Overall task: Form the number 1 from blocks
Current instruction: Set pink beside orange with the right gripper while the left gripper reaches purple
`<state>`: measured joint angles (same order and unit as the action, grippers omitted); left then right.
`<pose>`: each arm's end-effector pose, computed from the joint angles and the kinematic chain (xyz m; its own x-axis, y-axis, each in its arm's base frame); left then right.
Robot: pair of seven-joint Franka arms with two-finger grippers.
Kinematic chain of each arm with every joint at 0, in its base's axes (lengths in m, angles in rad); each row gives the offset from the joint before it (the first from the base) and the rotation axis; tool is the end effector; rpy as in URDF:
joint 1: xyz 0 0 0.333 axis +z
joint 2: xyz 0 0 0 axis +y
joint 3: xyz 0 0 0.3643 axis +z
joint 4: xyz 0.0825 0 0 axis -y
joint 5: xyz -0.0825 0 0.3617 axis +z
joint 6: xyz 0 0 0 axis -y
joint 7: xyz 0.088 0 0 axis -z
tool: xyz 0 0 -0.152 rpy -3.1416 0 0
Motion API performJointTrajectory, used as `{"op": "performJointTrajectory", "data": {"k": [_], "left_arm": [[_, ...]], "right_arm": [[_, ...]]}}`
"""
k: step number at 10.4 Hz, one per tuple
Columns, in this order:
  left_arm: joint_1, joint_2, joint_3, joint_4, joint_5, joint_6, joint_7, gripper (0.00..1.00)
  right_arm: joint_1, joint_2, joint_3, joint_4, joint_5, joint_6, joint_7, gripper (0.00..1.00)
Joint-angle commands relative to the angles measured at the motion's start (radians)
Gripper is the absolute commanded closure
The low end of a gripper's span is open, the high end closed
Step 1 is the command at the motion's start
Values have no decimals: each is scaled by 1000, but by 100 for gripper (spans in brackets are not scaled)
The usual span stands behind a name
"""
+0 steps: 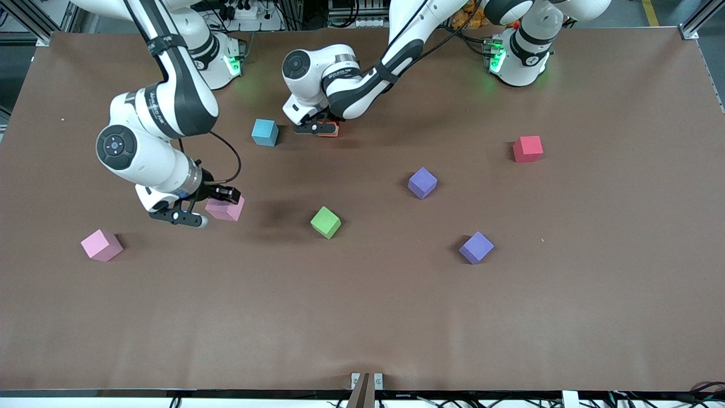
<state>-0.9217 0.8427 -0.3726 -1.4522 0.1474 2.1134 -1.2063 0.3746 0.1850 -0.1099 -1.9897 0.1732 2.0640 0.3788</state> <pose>0.2527 -0.6719 0.1984 0.9788 -0.0675 -0.1932 -0.0802 -0.9951 -0.0586 0.5397 0.1648 0.3791 0.9692 -0.1948 -0.1506 -0.2072 -0.9757 -0.0714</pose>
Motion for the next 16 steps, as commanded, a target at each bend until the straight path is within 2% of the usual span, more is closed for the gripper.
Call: {"op": "performJointTrajectory", "data": {"k": [1, 4, 5, 6, 9, 11, 13, 16], "left_arm": [[-3, -4, -5, 9, -24, -20, 19, 100], [-3, -2, -14, 0, -42, -44, 16, 100], [1, -4, -14, 4, -58, -50, 7, 28], [1, -5, -9, 6, -68, -49, -13, 0], [6, -37, -2, 4, -55, -55, -48, 0], [43, -100, 36, 1, -52, -130, -61, 0], [140, -184, 52, -23, -51, -209, -62, 0], [314, -255, 58, -101, 7, -211, -126, 0]], "right_arm": [[33, -48, -1, -35, 5, -15, 0, 38], [55, -53, 4, -35, 5, -22, 0, 38], [61, -53, 4, -35, 5, -25, 0, 38], [63, -53, 4, -35, 5, -27, 0, 38], [72, -53, 4, -37, 5, -27, 0, 38], [76, -56, 4, -38, 5, -28, 2, 38], [96, -56, 4, -37, 5, -44, 3, 38], [200, -46, 3, -37, 5, -30, 98, 38]]}}
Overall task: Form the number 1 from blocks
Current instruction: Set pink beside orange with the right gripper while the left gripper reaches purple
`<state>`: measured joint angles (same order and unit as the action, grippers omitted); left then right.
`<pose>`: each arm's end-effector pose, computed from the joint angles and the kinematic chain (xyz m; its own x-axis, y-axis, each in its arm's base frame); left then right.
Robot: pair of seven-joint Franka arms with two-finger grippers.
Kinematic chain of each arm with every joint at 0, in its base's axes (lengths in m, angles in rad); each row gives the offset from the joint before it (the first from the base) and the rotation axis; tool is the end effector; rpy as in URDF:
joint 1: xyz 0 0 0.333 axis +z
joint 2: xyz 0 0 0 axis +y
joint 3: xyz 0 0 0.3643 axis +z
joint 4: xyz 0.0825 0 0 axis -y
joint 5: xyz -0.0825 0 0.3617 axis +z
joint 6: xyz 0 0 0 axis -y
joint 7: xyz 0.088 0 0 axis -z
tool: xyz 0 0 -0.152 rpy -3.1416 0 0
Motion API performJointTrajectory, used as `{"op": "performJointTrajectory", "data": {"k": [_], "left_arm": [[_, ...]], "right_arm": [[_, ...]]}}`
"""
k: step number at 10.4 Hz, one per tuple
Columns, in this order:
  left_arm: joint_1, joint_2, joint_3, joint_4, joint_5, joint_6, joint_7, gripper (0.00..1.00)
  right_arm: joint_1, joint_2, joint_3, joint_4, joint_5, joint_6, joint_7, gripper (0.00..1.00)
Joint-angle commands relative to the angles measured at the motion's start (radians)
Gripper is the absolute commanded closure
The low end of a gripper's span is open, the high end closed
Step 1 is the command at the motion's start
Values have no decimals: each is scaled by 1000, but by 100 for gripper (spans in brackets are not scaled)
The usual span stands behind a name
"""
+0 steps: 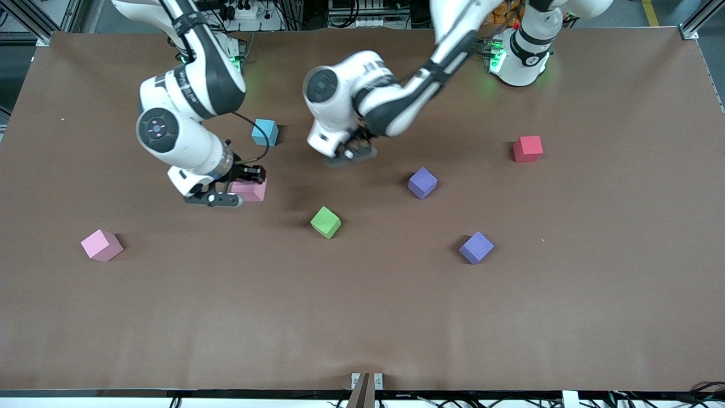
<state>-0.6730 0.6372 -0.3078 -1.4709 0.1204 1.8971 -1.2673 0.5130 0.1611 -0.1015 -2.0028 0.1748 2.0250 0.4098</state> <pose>0.4249 -0.5454 0.3098 0.9513 0.2812 -0.1261 0.2623 -0.9536 -0.1481 0.4992 0.2381 0.3843 0.9803 -0.0787 -0.1813 -0.0911 -0.9940 -0.0611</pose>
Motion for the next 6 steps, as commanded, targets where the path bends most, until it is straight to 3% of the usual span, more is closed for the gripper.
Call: {"op": "performJointTrajectory", "data": {"k": [1, 3, 6], "left_arm": [[114, -54, -7, -107, 62, 5, -114, 0], [228, -57, -19, -181, 88, 67, -122, 0], [262, -120, -20, -319, 76, 184, -135, 0]], "right_arm": [[102, -14, -4, -24, 3, 21, 107, 38], [206, 29, -4, -27, 3, 81, 191, 38], [326, 63, -4, -141, 12, 295, 296, 38]]}}
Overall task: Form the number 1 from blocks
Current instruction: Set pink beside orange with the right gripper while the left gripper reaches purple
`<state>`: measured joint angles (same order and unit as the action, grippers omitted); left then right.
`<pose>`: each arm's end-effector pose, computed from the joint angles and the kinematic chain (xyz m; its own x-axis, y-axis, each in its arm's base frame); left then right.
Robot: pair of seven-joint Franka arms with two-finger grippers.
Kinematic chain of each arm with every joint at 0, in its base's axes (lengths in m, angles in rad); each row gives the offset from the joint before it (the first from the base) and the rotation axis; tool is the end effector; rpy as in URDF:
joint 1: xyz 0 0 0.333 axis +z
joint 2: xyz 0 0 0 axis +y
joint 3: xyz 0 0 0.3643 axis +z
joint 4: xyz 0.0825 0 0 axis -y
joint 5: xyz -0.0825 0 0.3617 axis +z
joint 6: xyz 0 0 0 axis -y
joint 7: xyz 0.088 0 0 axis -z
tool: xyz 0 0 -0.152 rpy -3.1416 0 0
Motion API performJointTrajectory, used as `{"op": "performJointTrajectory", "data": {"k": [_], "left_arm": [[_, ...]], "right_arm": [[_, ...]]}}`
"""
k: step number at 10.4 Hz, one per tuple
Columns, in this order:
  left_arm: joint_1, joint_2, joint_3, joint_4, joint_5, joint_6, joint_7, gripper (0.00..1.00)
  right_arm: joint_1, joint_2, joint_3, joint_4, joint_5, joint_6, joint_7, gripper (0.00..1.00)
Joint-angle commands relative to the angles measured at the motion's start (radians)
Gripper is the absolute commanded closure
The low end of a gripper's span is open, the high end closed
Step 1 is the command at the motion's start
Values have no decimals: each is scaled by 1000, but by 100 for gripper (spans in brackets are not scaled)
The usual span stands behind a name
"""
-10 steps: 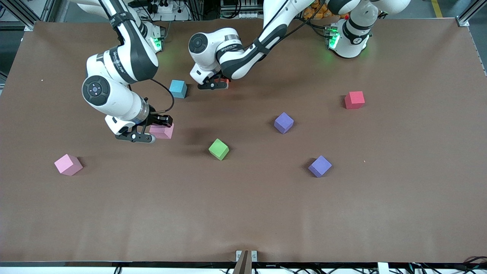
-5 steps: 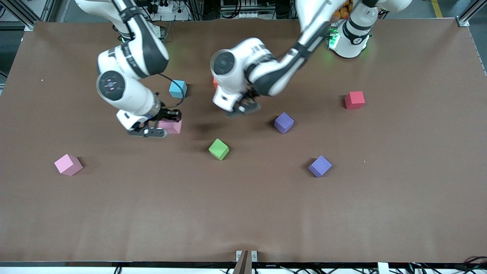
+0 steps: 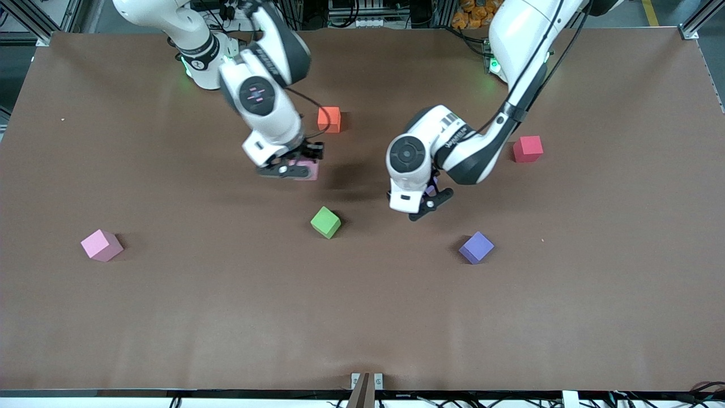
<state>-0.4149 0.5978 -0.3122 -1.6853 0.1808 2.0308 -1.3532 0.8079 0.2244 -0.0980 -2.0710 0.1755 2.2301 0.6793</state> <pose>0.5110 -0.4035 0.2587 0.8406 0.5358 -0.0792 0.5125 -0.8342 -0.2034 0.4204 0.3785 0.3355 0.9895 -0.0765 -0.1223 -0.0821 -0.9957 -0.0418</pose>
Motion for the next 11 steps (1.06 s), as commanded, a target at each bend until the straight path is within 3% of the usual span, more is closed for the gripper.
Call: {"op": "performJointTrajectory", "data": {"k": [1, 2, 5, 11], "left_arm": [[17, -96, -16, -147, 14, 105, -73, 0], [19, -116, -16, -195, 14, 170, -99, 0], [13, -145, -16, -255, 23, 180, -135, 0], [34, -161, -14, -300, 22, 256, -213, 0]], "right_arm": [[60, 1, -8, -125, 45, 155, 25, 38], [85, 4, -8, -164, 76, 213, 26, 38], [131, 15, -6, -198, 142, 227, 28, 39], [200, 29, 9, -245, 144, 227, 75, 39]]}}
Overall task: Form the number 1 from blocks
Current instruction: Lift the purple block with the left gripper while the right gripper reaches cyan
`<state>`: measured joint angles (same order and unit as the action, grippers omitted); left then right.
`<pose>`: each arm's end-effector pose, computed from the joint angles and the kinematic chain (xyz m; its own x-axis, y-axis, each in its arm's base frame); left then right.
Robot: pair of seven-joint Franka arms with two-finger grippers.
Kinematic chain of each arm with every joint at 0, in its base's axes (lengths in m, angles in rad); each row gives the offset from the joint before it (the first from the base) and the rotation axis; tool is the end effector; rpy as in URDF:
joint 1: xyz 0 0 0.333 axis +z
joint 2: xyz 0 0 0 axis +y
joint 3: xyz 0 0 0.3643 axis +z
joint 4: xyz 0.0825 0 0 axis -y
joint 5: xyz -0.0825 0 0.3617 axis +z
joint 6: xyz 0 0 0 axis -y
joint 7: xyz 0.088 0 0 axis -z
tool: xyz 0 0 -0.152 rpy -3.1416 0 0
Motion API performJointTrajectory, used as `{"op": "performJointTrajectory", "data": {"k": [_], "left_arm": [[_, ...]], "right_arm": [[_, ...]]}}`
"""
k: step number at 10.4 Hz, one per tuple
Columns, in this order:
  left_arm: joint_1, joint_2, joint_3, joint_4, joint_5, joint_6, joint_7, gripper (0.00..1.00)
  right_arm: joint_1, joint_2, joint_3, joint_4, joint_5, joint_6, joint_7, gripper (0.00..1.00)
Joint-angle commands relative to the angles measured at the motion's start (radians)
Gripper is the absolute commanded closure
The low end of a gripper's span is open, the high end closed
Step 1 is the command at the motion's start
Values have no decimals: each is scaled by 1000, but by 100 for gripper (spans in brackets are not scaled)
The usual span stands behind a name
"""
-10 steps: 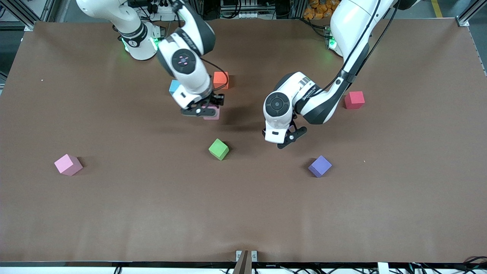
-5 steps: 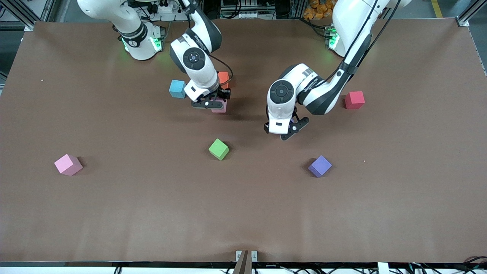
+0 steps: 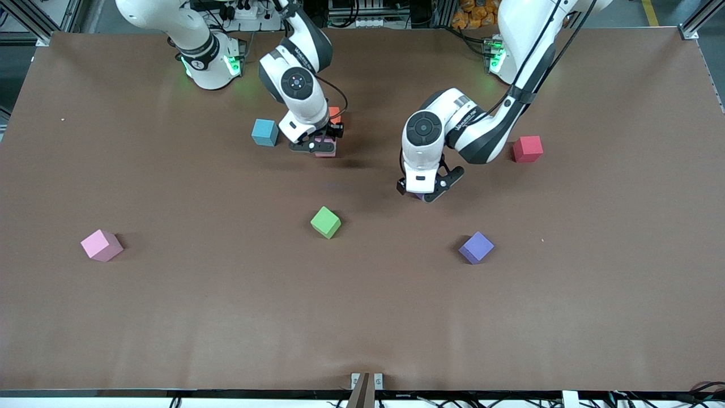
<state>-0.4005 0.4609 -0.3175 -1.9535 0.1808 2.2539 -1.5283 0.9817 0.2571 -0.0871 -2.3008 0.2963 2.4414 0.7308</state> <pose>0.4666 -0.3820 0.2551 0.7585 0.6514 -0.0211 0.6440 -0.7541 -0.1290 0.3135 0.4043 0.2478 0.9795 -0.0695 -0.1893 -0.0743 -0.9971 -0.0183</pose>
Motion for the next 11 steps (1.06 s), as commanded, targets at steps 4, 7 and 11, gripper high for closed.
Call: {"op": "performJointTrajectory", "data": {"k": [4, 7, 11], "left_arm": [[20, -1, -6, -62, 29, 84, -47, 0], [19, 15, -6, -77, 31, 98, -46, 0], [12, 47, -3, -82, 31, 131, -44, 0]], "right_arm": [[41, 13, 6, -15, 23, 18, 35, 39], [41, 16, 6, -15, 23, 10, 33, 25], [-29, -83, 6, -14, 21, -31, 27, 0]]}}
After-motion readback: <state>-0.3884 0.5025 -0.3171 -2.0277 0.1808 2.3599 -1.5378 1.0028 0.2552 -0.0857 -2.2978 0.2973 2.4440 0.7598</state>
